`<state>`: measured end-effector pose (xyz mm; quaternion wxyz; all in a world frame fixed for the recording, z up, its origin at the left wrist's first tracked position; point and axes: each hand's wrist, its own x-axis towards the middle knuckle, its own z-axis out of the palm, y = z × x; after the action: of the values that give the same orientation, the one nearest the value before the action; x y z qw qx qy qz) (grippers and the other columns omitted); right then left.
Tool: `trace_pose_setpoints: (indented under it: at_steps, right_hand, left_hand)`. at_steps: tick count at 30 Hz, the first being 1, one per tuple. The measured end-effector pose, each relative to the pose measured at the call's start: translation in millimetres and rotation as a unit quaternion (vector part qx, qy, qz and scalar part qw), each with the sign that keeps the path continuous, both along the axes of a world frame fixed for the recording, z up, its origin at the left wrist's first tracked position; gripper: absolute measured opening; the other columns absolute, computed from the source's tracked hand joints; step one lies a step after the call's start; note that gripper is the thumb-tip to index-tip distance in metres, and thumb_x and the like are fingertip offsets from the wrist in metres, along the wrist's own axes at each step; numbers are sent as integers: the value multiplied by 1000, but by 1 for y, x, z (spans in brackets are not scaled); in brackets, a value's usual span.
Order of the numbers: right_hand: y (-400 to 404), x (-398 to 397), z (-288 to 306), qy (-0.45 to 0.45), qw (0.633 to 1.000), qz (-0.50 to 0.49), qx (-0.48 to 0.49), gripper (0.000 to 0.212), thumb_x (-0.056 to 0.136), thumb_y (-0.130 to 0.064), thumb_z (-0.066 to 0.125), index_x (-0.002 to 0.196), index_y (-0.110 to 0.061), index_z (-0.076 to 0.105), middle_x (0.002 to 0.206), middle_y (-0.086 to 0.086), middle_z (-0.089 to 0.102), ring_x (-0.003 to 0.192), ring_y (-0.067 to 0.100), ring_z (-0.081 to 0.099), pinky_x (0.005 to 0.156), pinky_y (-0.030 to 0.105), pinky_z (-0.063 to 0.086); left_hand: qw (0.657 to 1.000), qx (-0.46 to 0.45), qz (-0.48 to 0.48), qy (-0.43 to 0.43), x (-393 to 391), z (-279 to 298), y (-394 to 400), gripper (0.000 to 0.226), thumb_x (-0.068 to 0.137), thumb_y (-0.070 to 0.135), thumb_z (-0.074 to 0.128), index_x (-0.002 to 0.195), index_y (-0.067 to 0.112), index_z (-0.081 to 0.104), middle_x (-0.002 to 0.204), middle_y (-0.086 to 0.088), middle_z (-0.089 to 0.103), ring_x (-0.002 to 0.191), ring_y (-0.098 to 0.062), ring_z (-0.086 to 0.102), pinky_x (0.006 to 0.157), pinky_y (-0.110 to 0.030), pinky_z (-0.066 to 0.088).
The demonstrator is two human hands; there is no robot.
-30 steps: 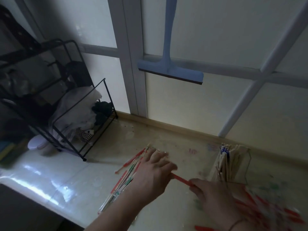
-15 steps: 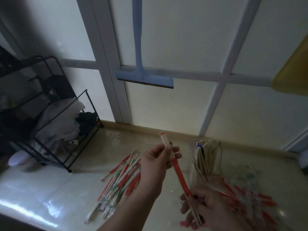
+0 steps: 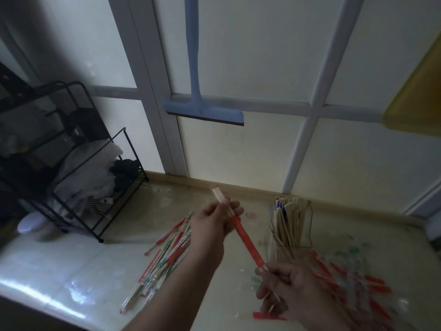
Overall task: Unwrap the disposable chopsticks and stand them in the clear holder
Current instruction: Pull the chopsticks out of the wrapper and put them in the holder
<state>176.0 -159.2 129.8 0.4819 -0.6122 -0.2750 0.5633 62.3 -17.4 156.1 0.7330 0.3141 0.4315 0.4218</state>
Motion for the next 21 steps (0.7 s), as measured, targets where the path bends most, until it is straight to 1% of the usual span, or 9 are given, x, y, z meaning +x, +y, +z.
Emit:
trace_pose_setpoints:
  at_steps: [4, 7, 8, 10, 12, 14, 16, 19, 21]
  right_hand:
    - [-1, 23, 8, 19, 994, -93, 49, 11, 74, -12, 73, 69, -3, 71, 59, 18, 61, 45, 26, 58, 41, 27, 45]
    - [-2, 46, 13, 146, 966, -199, 74, 20, 52, -24, 82, 56, -9, 69, 54, 9, 60, 41, 19, 57, 39, 27, 47]
    - [-1, 53, 14, 169, 955, -225, 89, 26, 48, -26, 88, 57, -11, 69, 56, 8, 62, 44, 18, 60, 40, 28, 49]
    - [3, 61, 16, 179, 940, -264, 121, 29, 49, -27, 91, 62, -13, 70, 63, 7, 68, 52, 18, 66, 45, 30, 54]
    - [11, 62, 19, 155, 928, -299, 159, 13, 74, -18, 74, 63, -13, 69, 64, 6, 70, 56, 17, 68, 49, 28, 56]
    - [22, 59, 20, 85, 926, -323, 176, 20, 88, -10, 63, 69, -11, 67, 63, 6, 69, 57, 17, 69, 51, 28, 56]
    - [29, 51, 22, 10, 927, -325, 184, 15, 88, -12, 63, 75, -7, 69, 66, 8, 70, 62, 21, 70, 54, 31, 57]
    - [30, 41, 19, -86, 926, -312, 193, 13, 84, -15, 67, 85, -4, 73, 71, 13, 73, 64, 27, 71, 58, 35, 59]
    - [27, 36, 18, -103, 926, -308, 191, 11, 85, -14, 67, 89, -6, 73, 73, 12, 74, 63, 27, 71, 54, 32, 58]
  left_hand:
    - [999, -18, -15, -44, -16, -9, 21, 16, 93, 11, 58, 95, -1, 69, 85, -16, 70, 65, -16, 69, 58, -23, 57]
    - [995, -13, -86, -49, -40, -23, 24, 28, 71, 19, 78, 91, 3, 67, 71, -12, 63, 59, -15, 67, 59, -24, 56]
    - [993, 3, -114, -33, -48, -27, 24, 34, 62, 18, 85, 87, 4, 66, 66, -11, 61, 58, -16, 66, 59, -25, 55]
    - [975, 64, -203, 65, -57, -33, 15, 15, 67, 9, 83, 76, 7, 70, 68, -15, 65, 62, -18, 67, 59, -25, 55]
    - [929, 116, -306, 175, -57, -36, 0, 11, 80, 1, 75, 74, 10, 75, 78, -20, 72, 67, -21, 69, 61, -27, 55]
    - [889, 117, -400, 190, -53, -39, -14, 11, 84, 0, 72, 84, 10, 77, 83, -19, 74, 71, -23, 71, 63, -27, 57]
    - [856, 133, -465, 182, -45, -41, -30, 5, 85, 6, 74, 89, 7, 77, 83, -16, 74, 73, -22, 72, 67, -29, 58]
    - [857, 166, -450, 191, -30, -50, -54, 14, 84, 11, 76, 87, -2, 75, 74, -10, 74, 69, -19, 71, 68, -30, 58]
    - [866, 179, -423, 196, -23, -56, -65, 12, 85, 11, 76, 84, -1, 76, 72, -10, 73, 69, -22, 72, 70, -33, 59]
